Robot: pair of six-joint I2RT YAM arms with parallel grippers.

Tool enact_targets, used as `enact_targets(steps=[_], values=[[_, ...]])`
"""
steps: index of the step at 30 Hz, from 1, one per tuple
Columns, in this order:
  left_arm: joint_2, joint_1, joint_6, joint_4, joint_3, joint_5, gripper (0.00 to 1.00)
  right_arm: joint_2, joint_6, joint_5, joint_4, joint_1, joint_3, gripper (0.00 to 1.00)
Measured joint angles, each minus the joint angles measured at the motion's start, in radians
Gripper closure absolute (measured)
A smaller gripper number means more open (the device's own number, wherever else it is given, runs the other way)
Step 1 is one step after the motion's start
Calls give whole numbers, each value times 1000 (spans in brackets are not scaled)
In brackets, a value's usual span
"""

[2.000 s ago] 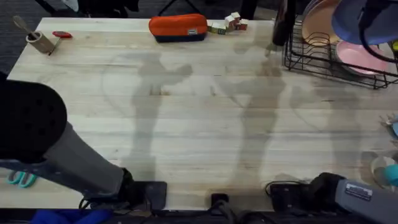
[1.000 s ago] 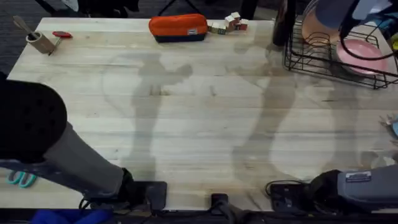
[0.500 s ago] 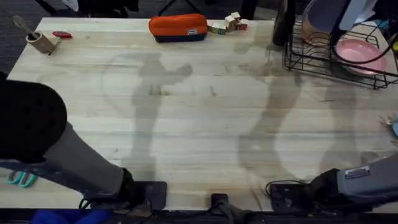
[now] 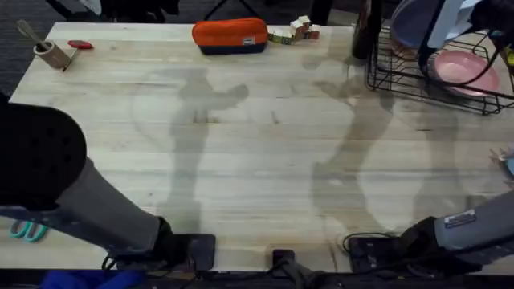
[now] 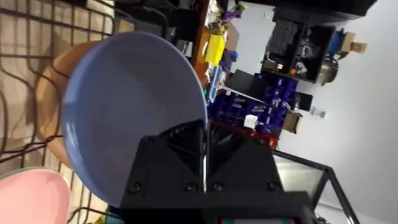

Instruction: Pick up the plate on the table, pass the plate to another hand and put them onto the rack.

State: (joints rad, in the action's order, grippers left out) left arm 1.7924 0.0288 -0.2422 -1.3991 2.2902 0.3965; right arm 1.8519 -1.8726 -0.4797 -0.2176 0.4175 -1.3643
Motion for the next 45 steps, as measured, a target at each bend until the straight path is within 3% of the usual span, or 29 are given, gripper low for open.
enact_targets(steps=[11,29,37,45], values=[[0,0,0,-4,0,-1,7,18,-6,0,-95,0,-1,973],[0,0,0,-12,0,-3,7,18,-10,0,15,0,-2,973],[0,0,0,-26,0,-5,7,18,-10,0,-103,0,-2,974],[0,0,0,-26,0,-5,7,18,-10,0,-110,0,-2,974]])
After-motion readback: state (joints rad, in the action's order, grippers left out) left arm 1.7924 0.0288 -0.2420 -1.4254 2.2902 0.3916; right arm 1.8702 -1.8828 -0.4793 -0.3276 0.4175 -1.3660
